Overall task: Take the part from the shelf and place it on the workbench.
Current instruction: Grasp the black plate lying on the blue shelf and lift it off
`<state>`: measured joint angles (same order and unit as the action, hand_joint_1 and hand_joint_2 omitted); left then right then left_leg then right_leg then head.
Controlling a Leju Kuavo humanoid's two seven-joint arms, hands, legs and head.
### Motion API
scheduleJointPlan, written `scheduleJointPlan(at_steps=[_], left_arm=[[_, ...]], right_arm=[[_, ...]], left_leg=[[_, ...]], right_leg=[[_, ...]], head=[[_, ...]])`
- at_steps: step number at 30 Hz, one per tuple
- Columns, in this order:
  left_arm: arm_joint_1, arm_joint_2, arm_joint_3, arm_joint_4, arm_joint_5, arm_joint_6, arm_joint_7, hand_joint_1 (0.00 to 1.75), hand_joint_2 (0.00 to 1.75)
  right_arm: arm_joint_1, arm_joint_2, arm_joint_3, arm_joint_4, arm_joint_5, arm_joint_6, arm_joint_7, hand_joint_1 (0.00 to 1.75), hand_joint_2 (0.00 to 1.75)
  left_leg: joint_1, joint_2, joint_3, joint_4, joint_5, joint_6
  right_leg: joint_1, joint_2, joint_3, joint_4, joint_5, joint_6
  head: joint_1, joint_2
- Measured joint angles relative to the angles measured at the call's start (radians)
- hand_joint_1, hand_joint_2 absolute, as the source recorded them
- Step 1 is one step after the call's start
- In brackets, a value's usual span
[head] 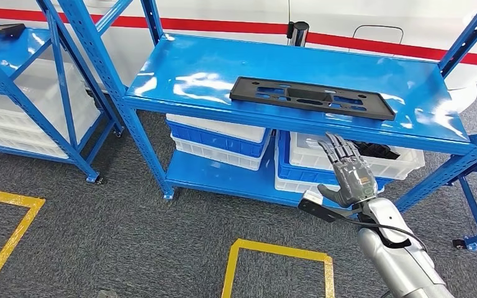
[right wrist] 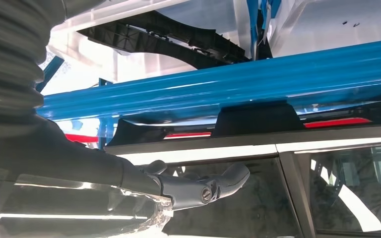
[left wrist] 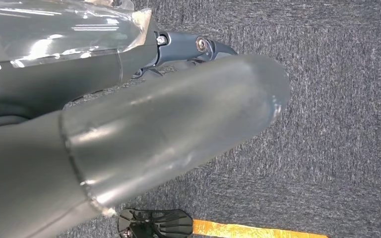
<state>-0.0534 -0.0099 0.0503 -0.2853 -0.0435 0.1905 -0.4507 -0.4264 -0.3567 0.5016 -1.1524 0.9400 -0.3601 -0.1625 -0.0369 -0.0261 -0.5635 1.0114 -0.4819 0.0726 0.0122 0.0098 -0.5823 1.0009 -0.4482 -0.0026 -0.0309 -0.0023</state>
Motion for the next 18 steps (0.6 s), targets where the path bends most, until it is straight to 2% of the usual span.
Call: scheduleJointPlan(at_steps=[5, 12, 14, 18], left_arm=[[0.0, 0.0, 0.0, 0.0, 0.0, 0.001, 0.0, 0.0, 0.0], [0.0, 0.0, 0.0, 0.0, 0.0, 0.001, 0.0, 0.0, 0.0], [0.0, 0.0, 0.0, 0.0, 0.0, 0.001, 0.0, 0.0, 0.0], [0.0, 0.0, 0.0, 0.0, 0.0, 0.002, -0.001, 0.0, 0.0]], right_arm=[[0.002, 0.003, -0.001, -0.003, 0.002, 0.0, 0.0, 0.0, 1.75], [0.002, 0.003, -0.002, -0.003, 0.002, 0.0, 0.0, 0.0, 1.75], [0.002, 0.003, -0.002, -0.004, 0.002, 0.0, 0.0, 0.0, 1.75], [0.003, 0.003, -0.003, -0.005, 0.002, 0.001, 0.0, 0.0, 1.75]], left_leg=[[-0.003, 0.0, 0.002, -0.006, 0.003, 0.007], [-0.003, 0.0, 0.003, -0.007, 0.004, 0.007], [-0.002, 0.0, 0.003, -0.008, 0.004, 0.007], [-0.001, 0.0, 0.004, -0.012, 0.008, -0.001]], right_leg=[[-0.003, 0.0, 0.002, -0.005, 0.001, 0.006], [-0.003, 0.0, 0.002, -0.006, 0.001, 0.006], [-0.002, 0.0, 0.002, -0.004, 0.001, 0.006], [0.0, 0.0, 0.004, -0.004, 0.0, -0.002]], head=[[0.0, 0.0], [0.0, 0.0], [0.0, 0.0], [0.001, 0.0]])
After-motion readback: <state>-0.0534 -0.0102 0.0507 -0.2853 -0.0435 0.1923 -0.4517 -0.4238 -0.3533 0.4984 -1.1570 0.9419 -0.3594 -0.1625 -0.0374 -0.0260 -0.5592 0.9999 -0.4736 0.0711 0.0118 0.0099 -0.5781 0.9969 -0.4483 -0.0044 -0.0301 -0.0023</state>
